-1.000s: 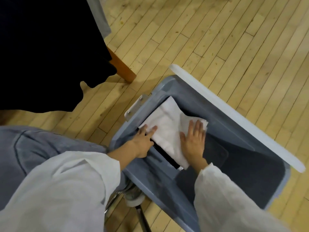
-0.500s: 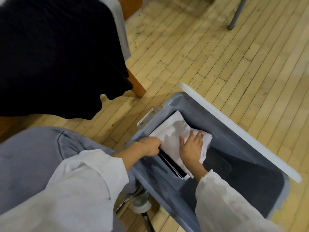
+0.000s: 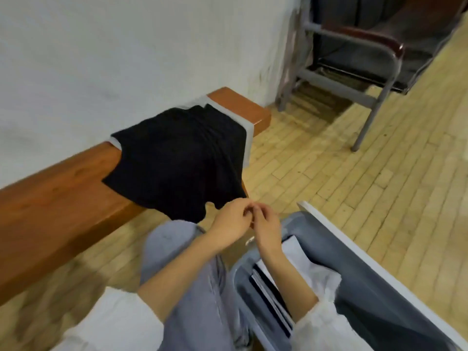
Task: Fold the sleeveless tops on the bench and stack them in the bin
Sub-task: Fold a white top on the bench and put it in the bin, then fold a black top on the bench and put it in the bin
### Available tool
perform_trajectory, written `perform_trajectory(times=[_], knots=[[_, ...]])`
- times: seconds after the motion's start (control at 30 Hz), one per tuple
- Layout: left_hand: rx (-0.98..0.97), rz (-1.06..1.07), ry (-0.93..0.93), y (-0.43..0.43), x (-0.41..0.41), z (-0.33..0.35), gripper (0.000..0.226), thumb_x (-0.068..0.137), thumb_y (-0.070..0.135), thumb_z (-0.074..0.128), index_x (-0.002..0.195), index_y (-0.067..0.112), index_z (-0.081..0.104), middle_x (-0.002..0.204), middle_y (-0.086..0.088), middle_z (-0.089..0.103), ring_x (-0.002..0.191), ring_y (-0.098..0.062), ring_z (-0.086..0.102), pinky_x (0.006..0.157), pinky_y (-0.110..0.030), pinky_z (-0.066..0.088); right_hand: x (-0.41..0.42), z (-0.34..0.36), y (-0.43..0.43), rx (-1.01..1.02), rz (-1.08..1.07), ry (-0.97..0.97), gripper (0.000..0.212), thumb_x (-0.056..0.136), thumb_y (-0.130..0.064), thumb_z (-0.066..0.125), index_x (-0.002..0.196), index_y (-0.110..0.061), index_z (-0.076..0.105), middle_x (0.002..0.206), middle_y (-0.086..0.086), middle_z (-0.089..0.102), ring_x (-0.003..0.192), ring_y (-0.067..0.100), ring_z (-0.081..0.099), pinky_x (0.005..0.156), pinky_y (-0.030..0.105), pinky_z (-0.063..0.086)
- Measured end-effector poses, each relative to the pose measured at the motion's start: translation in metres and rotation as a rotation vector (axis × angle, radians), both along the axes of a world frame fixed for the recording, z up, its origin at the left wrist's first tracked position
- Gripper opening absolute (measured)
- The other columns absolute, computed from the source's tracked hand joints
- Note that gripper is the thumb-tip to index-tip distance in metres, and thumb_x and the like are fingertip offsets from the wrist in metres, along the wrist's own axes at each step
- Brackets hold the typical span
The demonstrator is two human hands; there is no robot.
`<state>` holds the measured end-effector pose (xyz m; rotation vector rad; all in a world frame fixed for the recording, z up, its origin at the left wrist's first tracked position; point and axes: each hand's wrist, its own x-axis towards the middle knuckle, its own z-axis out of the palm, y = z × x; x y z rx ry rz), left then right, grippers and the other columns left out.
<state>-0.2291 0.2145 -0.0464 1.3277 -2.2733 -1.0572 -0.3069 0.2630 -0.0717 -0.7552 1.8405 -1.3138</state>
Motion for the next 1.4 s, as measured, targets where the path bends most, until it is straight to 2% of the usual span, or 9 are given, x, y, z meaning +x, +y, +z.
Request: perform_trajectory(times=[0.1, 0.23, 0.4, 0.57, 0.63, 0.73, 0.8, 1.0, 1.4], knots=[[-0.053, 0.141, 0.041, -0.031, 0.053, 0.029, 0.022, 0.089, 0.003, 0.050, 0.094, 0.014, 0.068, 0.082, 0.007, 0.062, 0.072, -0.008, 0.058, 0.063, -0.017, 0.043, 0.049, 0.028, -0.036, -0.075, 0.093, 0.011, 0.016, 0.097, -0.020, 0.046, 0.101, -0.020, 0.062, 0.097, -0.001, 0.067, 0.092, 0.016, 0.064, 0.085, 0.043, 0.053], [-0.198, 0.406, 0.054, -0.070, 0.109, 0.051, 0.020, 0.091, 0.007, 0.051, 0.100, 0.016, 0.066, 0.105, 0.002, 0.059, 0.094, -0.013, 0.057, 0.081, -0.024, 0.045, 0.101, 0.061, -0.077, -0.110, 0.216, 0.037, 0.022, 0.097, -0.018, 0.047, 0.116, -0.016, 0.058, 0.101, -0.007, 0.062, 0.084, -0.001, 0.055, 0.068, 0.008, 0.043], [-0.326, 0.644, -0.627, -0.099, 0.178, 0.033, 0.046, 0.097, 0.039, 0.044, 0.135, 0.013, 0.042, 0.135, -0.008, 0.043, 0.121, -0.024, 0.044, 0.097, -0.034, 0.040, 0.160, 0.060, -0.108, -0.055, 0.350, 0.147, 0.029, 0.099, -0.023, 0.045, 0.128, -0.019, 0.049, 0.118, -0.006, 0.058, 0.089, -0.002, 0.054, 0.070, 0.009, 0.042], [-0.152, 0.759, -0.695, -0.114, 0.210, 0.015, 0.048, 0.095, 0.049, 0.044, 0.125, 0.012, 0.047, 0.130, -0.008, 0.043, 0.118, -0.024, 0.043, 0.096, -0.034, 0.037, 0.171, 0.045, -0.121, -0.038, 0.368, 0.338, 0.034, 0.099, -0.024, 0.046, 0.132, -0.023, 0.048, 0.126, -0.009, 0.055, 0.113, 0.006, 0.052, 0.089, 0.020, 0.044], [-0.081, 0.697, -0.576, -0.123, 0.210, 0.015, 0.032, 0.097, 0.038, 0.044, 0.113, 0.013, 0.055, 0.123, -0.008, 0.046, 0.113, -0.025, 0.045, 0.094, -0.035, 0.039, 0.172, 0.040, -0.125, -0.014, 0.378, 0.389, 0.033, 0.098, -0.022, 0.047, 0.131, -0.022, 0.049, 0.126, -0.008, 0.056, 0.114, 0.007, 0.053, 0.090, 0.021, 0.044], [0.095, 0.698, 0.034, -0.130, 0.201, 0.031, 0.018, 0.099, 0.026, 0.042, 0.086, 0.016, 0.049, 0.090, -0.002, 0.053, 0.085, -0.018, 0.053, 0.077, -0.036, 0.046, 0.177, 0.038, -0.127, -0.019, 0.361, 0.462, 0.032, 0.098, -0.024, 0.046, 0.130, -0.022, 0.050, 0.125, -0.008, 0.057, 0.114, 0.008, 0.052, 0.091, 0.021, 0.043], [0.212, 0.755, 0.445, -0.128, 0.196, 0.047, 0.017, 0.100, 0.022, 0.041, 0.086, 0.017, 0.047, 0.084, 0.000, 0.052, 0.077, -0.013, 0.052, 0.069, -0.030, 0.048, 0.181, 0.041, -0.126, -0.077, 0.328, 0.506, 0.031, 0.099, -0.026, 0.044, 0.129, -0.022, 0.051, 0.126, -0.009, 0.054, 0.115, 0.006, 0.048, 0.092, 0.020, 0.040], [0.185, 1.003, 1.008, -0.132, 0.232, 0.101, 0.014, 0.096, 0.017, 0.042, 0.089, 0.010, 0.053, 0.083, -0.003, 0.055, 0.076, -0.015, 0.052, 0.064, -0.028, 0.044, 0.189, 0.048, -0.098, -0.355, 0.378, 0.748, 0.041, 0.097, -0.028, 0.048, 0.138, -0.023, 0.045, 0.141, -0.013, 0.038, 0.132, -0.004, 0.023, 0.109, 0.019, 0.020], [0.065, 1.323, 0.791, -0.034, 0.402, 0.035, 0.027, 0.100, 0.020, 0.038, 0.075, 0.009, 0.040, 0.062, -0.005, 0.036, 0.049, -0.018, 0.034, 0.043, -0.031, 0.030, 0.270, 0.058, -0.102, -0.067, 0.796, 0.993, 0.077, 0.085, -0.063, 0.003, 0.151, -0.024, 0.013, 0.160, 0.001, 0.005, 0.147, 0.020, -0.005, 0.118, 0.038, 0.000]])
